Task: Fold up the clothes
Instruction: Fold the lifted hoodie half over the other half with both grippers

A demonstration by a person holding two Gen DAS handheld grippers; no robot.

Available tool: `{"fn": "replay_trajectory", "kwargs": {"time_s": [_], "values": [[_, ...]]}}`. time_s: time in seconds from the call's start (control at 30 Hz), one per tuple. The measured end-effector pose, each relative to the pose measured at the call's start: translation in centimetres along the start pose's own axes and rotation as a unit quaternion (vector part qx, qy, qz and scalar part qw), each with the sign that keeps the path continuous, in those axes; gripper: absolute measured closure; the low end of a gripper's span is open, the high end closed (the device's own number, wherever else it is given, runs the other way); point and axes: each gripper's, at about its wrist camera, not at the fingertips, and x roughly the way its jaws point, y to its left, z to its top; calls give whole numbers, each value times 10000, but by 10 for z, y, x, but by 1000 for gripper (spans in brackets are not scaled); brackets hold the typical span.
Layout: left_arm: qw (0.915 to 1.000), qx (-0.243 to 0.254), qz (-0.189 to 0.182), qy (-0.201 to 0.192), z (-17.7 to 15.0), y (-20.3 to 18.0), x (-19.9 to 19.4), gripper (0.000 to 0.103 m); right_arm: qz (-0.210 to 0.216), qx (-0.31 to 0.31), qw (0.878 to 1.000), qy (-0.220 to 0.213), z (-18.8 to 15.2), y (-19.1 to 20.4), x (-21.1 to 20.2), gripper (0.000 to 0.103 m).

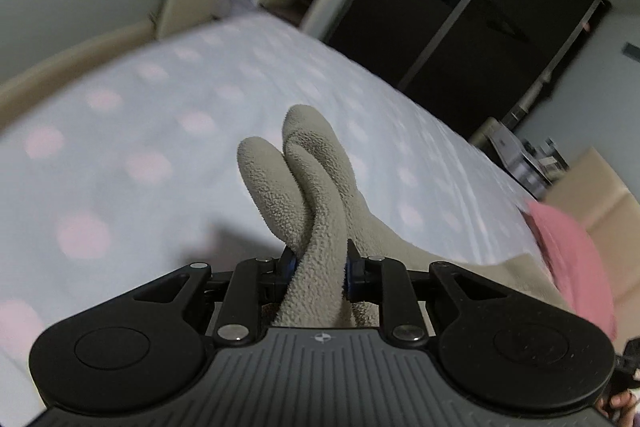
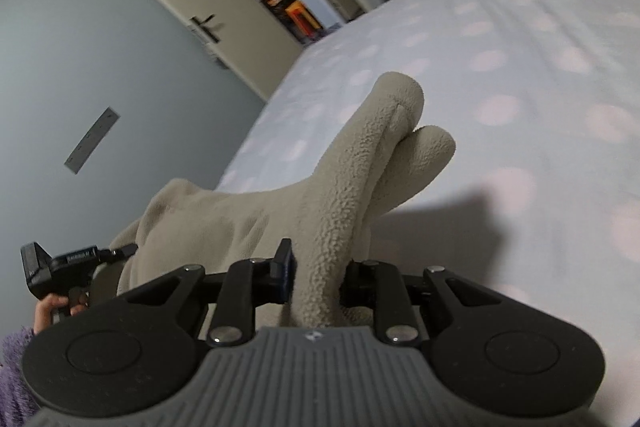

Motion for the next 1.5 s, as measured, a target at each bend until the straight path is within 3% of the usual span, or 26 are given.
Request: {"fn": "replay_trajectory", "kwargs": {"time_s": [0.13,0.33,0.5,0.7,0.9,1.07,1.13,1.23,1.37,1.43,1.5], "values": [[9988,36,299,-375,43,29,-8,84,190,-173,9996,-124,7,41,60,80],[9946,-33,674,-785,81,74,-9,85,331,-419,9982,-254,2,93,141,80],[9903,-136,995,-962,93,108,1,86,347,-582,9973,-270,-14,124,196,80],[9874,-329,1305,-828,80,153,28,86,118,-687,9974,-168,-47,143,245,80],[9796,-631,1743,-780,55,183,36,82,-448,-1029,9936,-80,-63,139,250,78],[9733,-525,2132,-665,48,195,20,77,-905,-1411,9858,-78,-65,134,239,68],[9723,-521,2174,-674,48,203,13,76,-1087,-1562,9817,-77,-65,132,234,59],[9747,-382,2096,-678,43,207,2,76,-1358,-1788,9744,-75,-66,129,227,59],[9827,-40,1798,-442,28,198,10,76,-1063,-2072,9722,249,-76,136,228,60],[9823,-45,1857,-246,19,200,21,77,-898,-2212,9702,419,-81,141,228,61],[9804,-55,1968,-82,10,202,28,80,-1010,-2344,9651,588,-90,144,236,62]]}}
